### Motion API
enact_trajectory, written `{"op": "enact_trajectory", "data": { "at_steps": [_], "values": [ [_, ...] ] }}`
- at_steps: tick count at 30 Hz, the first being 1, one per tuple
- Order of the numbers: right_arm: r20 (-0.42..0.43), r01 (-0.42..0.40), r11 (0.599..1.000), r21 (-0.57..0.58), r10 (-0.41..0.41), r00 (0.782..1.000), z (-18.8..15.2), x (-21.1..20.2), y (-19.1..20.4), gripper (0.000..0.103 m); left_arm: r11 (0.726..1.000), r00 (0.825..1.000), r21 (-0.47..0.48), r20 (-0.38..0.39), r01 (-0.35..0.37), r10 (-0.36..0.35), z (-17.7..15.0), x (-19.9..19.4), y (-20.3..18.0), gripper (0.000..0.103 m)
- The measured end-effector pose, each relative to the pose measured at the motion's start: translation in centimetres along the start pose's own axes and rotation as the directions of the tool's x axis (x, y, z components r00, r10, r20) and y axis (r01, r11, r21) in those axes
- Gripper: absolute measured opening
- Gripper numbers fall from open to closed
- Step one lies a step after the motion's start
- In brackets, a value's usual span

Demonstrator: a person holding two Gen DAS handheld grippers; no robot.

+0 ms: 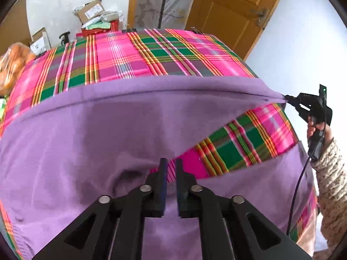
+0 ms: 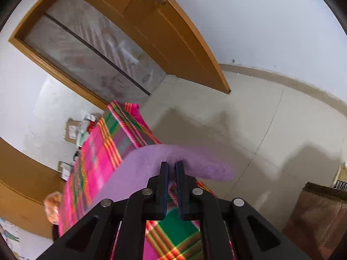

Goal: Fold clothes
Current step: 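Lift the sleeve with the right gripper while the left gripper pinches the body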

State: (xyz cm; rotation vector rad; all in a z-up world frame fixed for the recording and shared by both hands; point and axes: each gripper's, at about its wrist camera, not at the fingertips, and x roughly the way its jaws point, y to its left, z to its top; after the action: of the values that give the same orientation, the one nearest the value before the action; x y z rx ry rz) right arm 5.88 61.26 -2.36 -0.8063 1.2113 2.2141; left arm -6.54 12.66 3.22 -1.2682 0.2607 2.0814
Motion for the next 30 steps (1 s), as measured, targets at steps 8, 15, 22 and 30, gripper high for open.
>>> {"op": "enact_trajectory", "data": {
  "at_steps": [8, 15, 22, 30],
  "values": [
    [-0.020, 0.008, 1.000, -0.006, -0.008, 1.000, 0.3, 1.1, -0.4, 0.008, 0.971, 0.989, 0.194, -0.035, -0.136, 0.145, 0.3, 2.2, -2.0, 0.022],
    [-0.032, 0.025, 1.000, 0.000, -0.025, 0.999, -0.1, 1.8, -0.6, 0.008, 0.940, 0.976, 0.288, -0.056, -0.185, 0.209, 0.3, 4.1, -3.1, 0.031],
    [-0.028, 0.024, 1.000, -0.001, -0.025, 0.999, -0.1, 1.2, -0.5, 0.008, 0.953, 0.977, 0.233, -0.044, -0.193, 0.208, 1.3, 4.3, -2.5, 0.006],
    [0.044, -0.018, 1.000, -0.013, 0.018, 0.999, 0.1, -2.5, 0.6, 0.007, 0.990, 0.997, 0.116, 0.038, -0.074, 0.070, 1.3, -1.1, -0.5, 0.004]
  ]
}}
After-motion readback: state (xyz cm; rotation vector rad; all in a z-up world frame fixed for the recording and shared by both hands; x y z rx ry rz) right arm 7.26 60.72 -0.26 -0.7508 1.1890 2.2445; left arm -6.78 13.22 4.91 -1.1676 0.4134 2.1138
